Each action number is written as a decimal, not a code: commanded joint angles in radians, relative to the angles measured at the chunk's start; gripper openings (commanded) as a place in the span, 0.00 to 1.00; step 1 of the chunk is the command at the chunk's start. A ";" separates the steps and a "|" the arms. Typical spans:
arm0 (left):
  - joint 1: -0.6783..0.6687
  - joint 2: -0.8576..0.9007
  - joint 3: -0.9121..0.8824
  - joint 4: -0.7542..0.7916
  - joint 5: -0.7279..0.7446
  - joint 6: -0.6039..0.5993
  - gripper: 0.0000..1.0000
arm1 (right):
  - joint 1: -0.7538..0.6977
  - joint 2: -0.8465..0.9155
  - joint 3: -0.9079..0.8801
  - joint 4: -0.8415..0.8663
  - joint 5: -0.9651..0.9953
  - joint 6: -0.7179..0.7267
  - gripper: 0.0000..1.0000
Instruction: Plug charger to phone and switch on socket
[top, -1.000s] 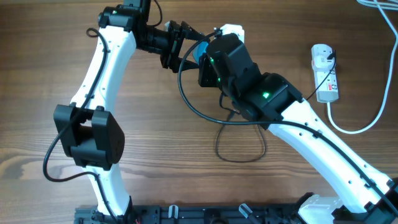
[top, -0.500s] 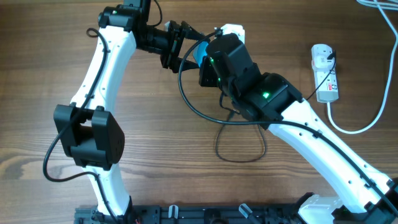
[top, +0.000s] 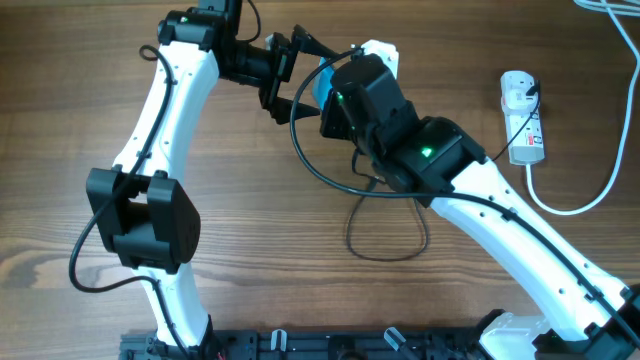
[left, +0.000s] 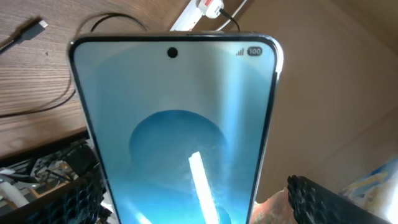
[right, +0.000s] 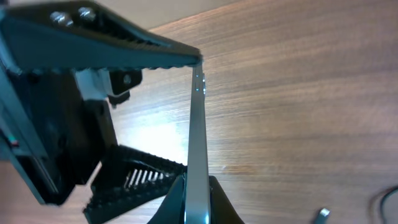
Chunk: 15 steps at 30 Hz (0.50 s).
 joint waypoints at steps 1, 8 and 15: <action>-0.005 0.006 0.007 0.000 0.024 -0.001 1.00 | -0.001 0.003 0.016 0.006 0.086 0.322 0.04; -0.005 0.006 0.007 0.000 0.024 -0.004 0.90 | -0.020 -0.069 0.016 -0.004 0.089 0.880 0.05; -0.005 0.006 0.007 0.000 0.085 -0.081 0.53 | -0.020 -0.069 0.015 -0.024 -0.031 1.209 0.04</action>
